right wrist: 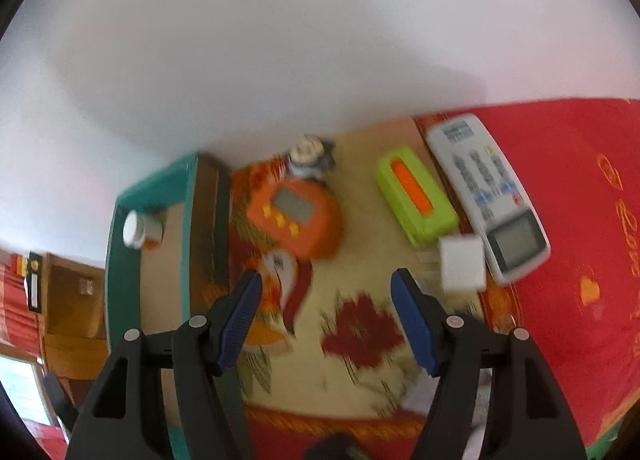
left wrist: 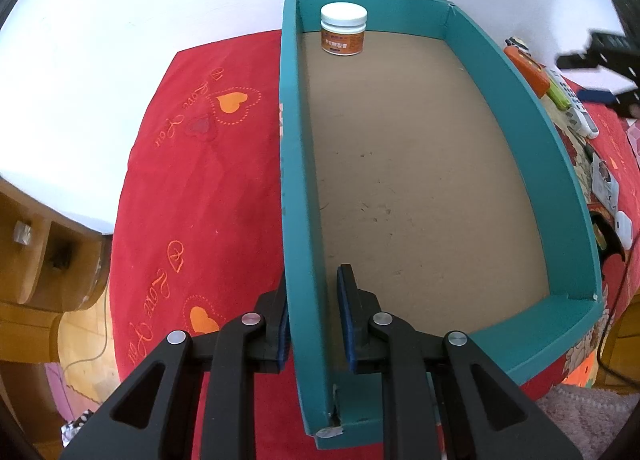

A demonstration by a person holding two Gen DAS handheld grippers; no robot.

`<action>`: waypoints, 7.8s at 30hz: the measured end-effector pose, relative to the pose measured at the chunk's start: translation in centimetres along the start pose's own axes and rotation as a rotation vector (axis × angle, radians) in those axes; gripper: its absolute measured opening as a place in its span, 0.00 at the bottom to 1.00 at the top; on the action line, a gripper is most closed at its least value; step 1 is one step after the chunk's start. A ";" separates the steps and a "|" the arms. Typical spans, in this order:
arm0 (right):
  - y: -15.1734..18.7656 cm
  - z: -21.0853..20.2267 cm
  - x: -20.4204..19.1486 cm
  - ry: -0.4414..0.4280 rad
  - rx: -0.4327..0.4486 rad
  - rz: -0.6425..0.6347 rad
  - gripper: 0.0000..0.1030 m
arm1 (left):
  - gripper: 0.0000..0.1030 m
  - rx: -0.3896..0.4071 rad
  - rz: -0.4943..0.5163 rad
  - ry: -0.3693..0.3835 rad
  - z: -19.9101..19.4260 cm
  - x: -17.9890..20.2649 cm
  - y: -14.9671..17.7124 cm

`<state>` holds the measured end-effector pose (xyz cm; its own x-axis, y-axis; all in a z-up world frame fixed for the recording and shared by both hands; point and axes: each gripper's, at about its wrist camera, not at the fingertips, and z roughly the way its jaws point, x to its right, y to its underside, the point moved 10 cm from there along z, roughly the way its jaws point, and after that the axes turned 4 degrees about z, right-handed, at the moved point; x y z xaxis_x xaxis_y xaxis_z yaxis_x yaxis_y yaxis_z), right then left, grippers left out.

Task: Organize objects
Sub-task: 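Move the right tool back toward the orange timer, then grasp the orange timer with monkey figurine using the right tool, then carry the orange timer into the teal box beside the jar, open right tool, then withdraw the right tool toward the remaining items, then close the right tool on the black glasses case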

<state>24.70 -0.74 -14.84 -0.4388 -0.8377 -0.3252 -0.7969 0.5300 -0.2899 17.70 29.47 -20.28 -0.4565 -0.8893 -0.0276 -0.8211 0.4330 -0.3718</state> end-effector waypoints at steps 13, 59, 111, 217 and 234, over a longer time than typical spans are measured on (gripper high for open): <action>-5.8 5.1 -2.3 0.091 0.020 -0.035 0.65 | 0.19 0.000 -0.003 -0.001 0.0 -0.1 0.0; -0.7 5.3 -7.7 0.162 0.094 -0.526 0.42 | 0.19 0.007 -0.009 0.008 -0.1 0.2 0.1; 4.0 1.6 -5.3 0.143 0.074 -0.576 0.38 | 0.19 0.010 -0.005 0.011 0.0 0.2 -0.1; 13.3 -4.5 3.1 0.057 -0.035 -0.160 0.51 | 0.19 0.028 0.087 0.035 -0.5 0.7 0.4; 18.3 -4.0 0.1 0.110 -0.033 -0.361 0.51 | 0.19 0.028 0.109 0.041 -0.6 0.8 0.5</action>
<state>8.39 8.32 -16.60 -0.1677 -0.9798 -0.1087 -0.9204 0.1951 -0.3389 16.76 29.06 -19.93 -0.5566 -0.8302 -0.0310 -0.7562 0.5218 -0.3948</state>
